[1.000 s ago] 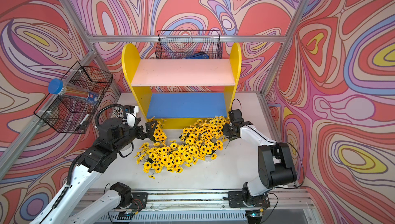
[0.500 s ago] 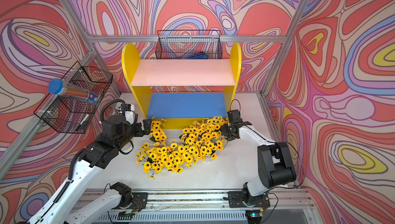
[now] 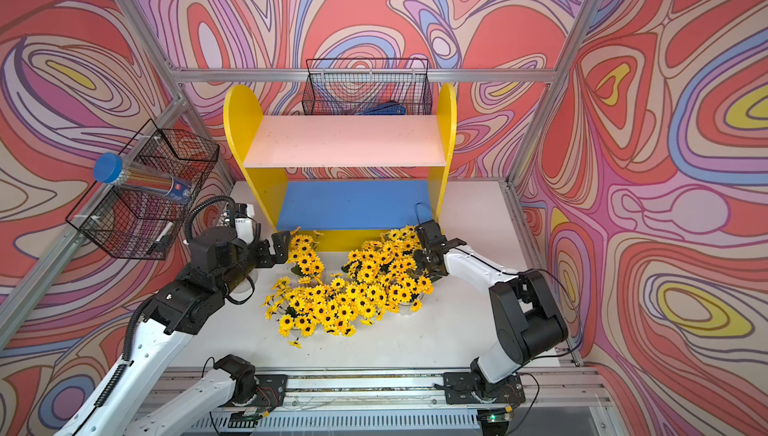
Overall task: Take the sunflower pots off the shelves
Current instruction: Move the sunflower pot to the center of the board, then reset both arms
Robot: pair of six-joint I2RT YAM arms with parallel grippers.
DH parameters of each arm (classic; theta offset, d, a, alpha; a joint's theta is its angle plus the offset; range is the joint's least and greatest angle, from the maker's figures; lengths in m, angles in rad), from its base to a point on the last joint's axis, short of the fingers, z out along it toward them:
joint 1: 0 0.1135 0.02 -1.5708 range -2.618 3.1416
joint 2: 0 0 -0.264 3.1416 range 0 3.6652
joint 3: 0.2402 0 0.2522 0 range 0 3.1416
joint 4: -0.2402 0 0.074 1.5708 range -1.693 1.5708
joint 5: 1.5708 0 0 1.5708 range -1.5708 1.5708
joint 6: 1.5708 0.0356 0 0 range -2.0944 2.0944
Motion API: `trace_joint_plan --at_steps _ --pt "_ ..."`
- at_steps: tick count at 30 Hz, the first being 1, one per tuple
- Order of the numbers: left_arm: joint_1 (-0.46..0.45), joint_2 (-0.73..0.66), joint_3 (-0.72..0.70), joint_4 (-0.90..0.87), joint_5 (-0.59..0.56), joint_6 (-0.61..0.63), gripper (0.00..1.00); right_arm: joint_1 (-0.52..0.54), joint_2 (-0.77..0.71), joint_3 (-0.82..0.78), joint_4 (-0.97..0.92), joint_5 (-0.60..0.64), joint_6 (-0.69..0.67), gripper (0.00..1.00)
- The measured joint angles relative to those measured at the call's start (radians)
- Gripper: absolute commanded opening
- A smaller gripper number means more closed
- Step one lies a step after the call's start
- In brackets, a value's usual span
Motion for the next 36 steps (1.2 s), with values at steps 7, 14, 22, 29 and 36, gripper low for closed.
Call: trace_joint_plan --at_steps 7,14,22,29,36 --pt "0.0 0.001 0.001 0.0 0.0 0.0 0.99 0.018 -0.097 -0.021 0.004 0.024 -0.011 0.0" --pt "0.0 0.011 0.033 -0.01 -0.002 0.008 1.0 0.008 -0.088 0.013 -0.122 0.097 0.015 0.0" --pt "0.0 0.029 0.08 -0.06 -0.082 0.007 1.0 -0.002 -0.166 0.016 -0.32 0.235 0.104 0.11" --pt "0.0 0.031 0.111 -0.119 -0.152 0.008 1.0 -0.036 -0.326 0.074 -0.425 0.407 0.106 0.29" --pt "0.0 -0.01 0.151 -0.169 -0.232 0.011 1.0 -0.036 -0.494 0.118 -0.384 0.449 0.035 0.79"
